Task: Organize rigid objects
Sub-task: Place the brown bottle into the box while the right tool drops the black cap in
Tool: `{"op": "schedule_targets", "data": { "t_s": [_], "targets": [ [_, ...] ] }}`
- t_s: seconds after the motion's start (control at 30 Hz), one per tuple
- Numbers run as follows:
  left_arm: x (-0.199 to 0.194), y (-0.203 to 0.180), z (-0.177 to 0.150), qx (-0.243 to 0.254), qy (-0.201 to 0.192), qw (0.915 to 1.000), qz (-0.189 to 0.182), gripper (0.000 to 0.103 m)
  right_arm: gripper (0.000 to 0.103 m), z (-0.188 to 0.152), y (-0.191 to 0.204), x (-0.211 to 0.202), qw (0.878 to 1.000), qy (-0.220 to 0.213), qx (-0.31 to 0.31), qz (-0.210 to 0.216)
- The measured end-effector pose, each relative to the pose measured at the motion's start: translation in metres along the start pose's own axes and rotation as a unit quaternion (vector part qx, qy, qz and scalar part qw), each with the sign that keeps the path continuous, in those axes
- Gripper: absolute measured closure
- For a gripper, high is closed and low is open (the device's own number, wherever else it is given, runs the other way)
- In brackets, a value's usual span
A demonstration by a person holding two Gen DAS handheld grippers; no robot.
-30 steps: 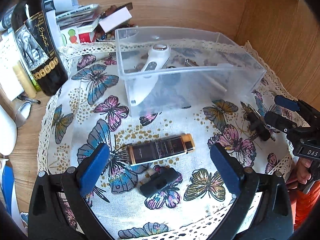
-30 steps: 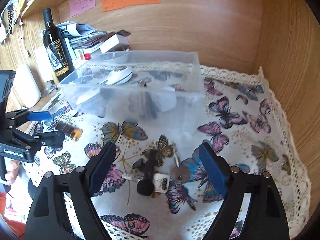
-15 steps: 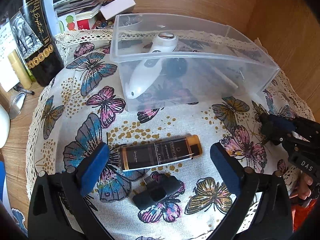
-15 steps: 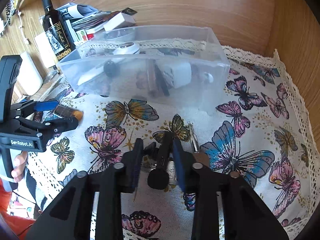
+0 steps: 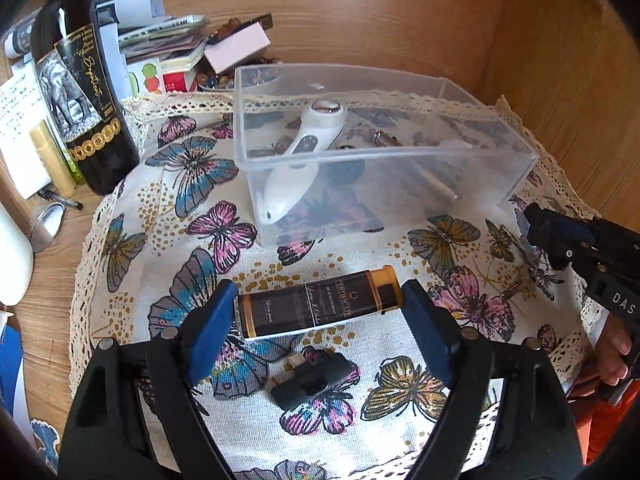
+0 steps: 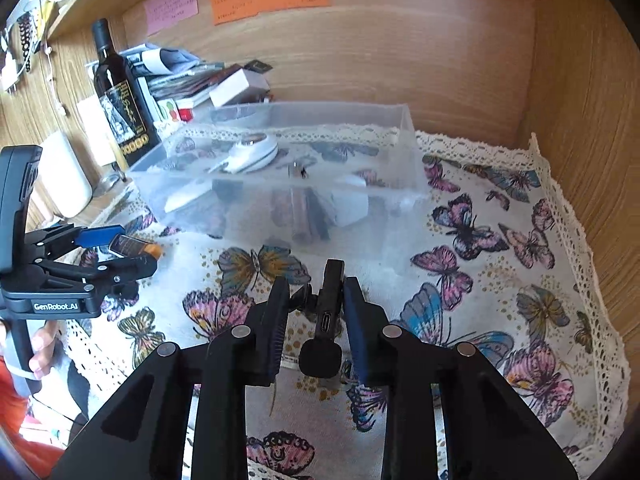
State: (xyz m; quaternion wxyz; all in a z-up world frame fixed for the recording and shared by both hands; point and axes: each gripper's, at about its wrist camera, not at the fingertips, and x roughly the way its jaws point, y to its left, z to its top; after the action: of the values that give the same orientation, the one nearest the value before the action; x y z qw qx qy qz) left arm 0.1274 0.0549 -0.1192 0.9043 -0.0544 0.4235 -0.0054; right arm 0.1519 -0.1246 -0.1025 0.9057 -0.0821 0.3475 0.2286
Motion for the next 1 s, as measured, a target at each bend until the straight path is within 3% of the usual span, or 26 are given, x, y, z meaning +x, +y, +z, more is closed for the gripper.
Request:
{"op": "schedule_targets", "data": {
  "t_s": [0.27, 0.57, 0.73, 1.0],
  "targets": [
    [-0.036, -0.007, 0.025, 0.015, -0.066, 0.9977, 0.003, 0.02, 0.078, 0.022, 0.0, -0.014, 0.999, -0.044, -0.003, -0.007],
    [-0.042, -0.008, 0.06, 0.016, -0.098, 0.9951, -0.002, 0.02, 0.078, 0.049, 0.001, -0.02, 0.996, -0.081, -0.013, -0.018],
    [-0.029, -0.012, 0.076, 0.019, -0.093, 0.9954, -0.009, 0.02, 0.078, 0.062, -0.002, -0.014, 0.996, -0.085, -0.016, -0.025],
    [0.013, -0.018, 0.094, 0.012, -0.045, 0.9983, -0.034, 0.02, 0.078, 0.073, -0.005, 0.008, 0.996, -0.07, -0.024, -0.041]
  ]
}}
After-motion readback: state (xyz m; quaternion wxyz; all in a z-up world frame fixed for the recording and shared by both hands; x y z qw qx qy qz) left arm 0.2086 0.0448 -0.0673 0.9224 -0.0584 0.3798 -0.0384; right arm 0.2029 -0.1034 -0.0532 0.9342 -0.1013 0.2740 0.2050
